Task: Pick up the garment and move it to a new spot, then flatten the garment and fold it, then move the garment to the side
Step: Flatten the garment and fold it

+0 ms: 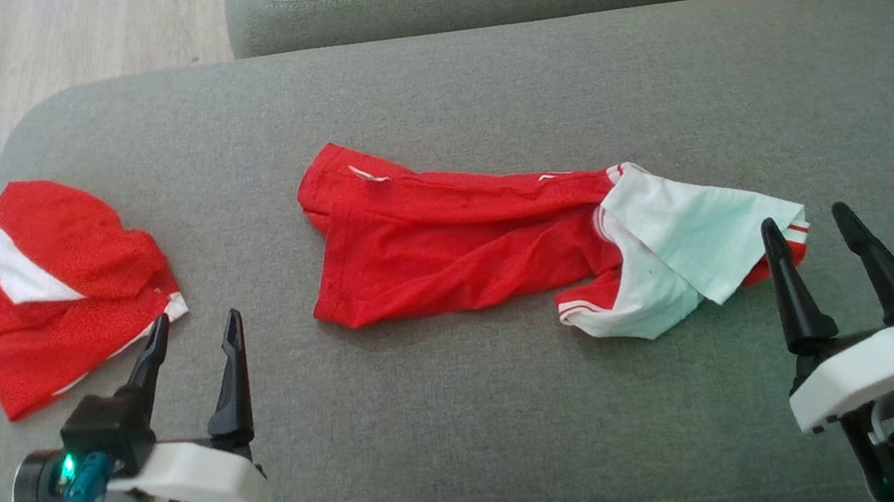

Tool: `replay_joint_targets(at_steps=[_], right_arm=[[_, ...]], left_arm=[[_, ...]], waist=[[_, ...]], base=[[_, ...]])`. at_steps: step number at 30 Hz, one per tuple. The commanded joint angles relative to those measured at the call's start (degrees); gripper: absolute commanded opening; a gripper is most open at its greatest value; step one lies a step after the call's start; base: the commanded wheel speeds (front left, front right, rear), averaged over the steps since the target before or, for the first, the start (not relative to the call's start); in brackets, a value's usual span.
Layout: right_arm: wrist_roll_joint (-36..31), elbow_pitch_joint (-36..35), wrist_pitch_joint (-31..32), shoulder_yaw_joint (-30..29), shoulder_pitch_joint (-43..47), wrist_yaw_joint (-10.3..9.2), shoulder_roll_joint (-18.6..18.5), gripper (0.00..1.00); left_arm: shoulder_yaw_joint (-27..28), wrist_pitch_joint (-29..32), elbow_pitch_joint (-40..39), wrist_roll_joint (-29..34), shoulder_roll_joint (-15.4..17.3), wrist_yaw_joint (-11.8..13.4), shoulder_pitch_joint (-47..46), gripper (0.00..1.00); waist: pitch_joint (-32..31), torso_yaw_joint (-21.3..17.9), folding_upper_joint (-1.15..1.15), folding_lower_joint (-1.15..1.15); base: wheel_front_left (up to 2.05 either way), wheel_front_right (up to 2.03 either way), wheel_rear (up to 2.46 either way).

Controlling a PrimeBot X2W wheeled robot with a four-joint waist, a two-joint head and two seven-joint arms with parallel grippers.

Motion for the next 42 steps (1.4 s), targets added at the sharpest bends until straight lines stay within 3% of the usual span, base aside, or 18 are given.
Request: replay_joint_targets(at_steps=[1, 9, 17, 23, 30, 34, 42], right_arm=[[0.4, -2.1, 0.1, 1.4, -1.6, -0.04, -0.3, 1.00], [0.6, -1.9, 0.2, 1.3, -2.1, -0.04, -0.3, 1.00], [0.7, -3.1, 0.0, 2.3, -5.0, -0.04, -0.3, 1.00], [0.8, -3.8, -0.8, 3.5, -8.5, -0.04, -0.3, 1.00], [0.8, -3.8, -1.6, 5.6, -11.7, -0.04, -0.3, 1.00], [1.1, -3.3, -2.2, 5.8, -12.0, -0.04, -0.3, 1.00], [2.2, -2.2, -3.2, 6.4, -12.3, -0.04, -0.3, 1.00]], left_arm=[[2.3, 0.1, -2.0, -0.3, 1.8, 0.5, -2.1, 1.00], [2.1, 0.0, -2.4, -0.4, 1.9, 0.1, -3.2, 1.00], [0.3, 1.7, 0.4, -1.3, -0.7, -5.5, -15.6, 1.00], [-1.0, 4.7, 15.6, -4.0, -4.9, -12.9, -31.7, 1.00], [-0.7, 6.4, 36.8, -6.4, -6.9, -19.3, -43.7, 1.00], [-0.3, 6.9, 46.3, -8.0, -7.2, -21.4, -46.5, 1.00], [-0.6, 5.9, 55.9, -10.0, -7.5, -23.5, -48.7, 1.00]], waist=[[0.0, 0.0, 0.00, 0.00], [0.9, 0.2, 0.00, 0.00], [6.6, -1.3, 0.00, 0.00], [14.1, -4.5, 0.00, 0.00], [20.0, -8.6, 0.00, 0.00], [21.3, -9.8, 0.00, 0.00], [22.0, -10.6, 0.00, 0.00]], base=[[0.00, 0.00, 0.00], [0.00, 0.00, 0.00], [0.00, 0.00, 0.00], [0.00, 0.00, 0.00], [0.00, 0.00, 0.00], [0.00, 0.00, 0.00], [0.00, 0.00, 0.00]])
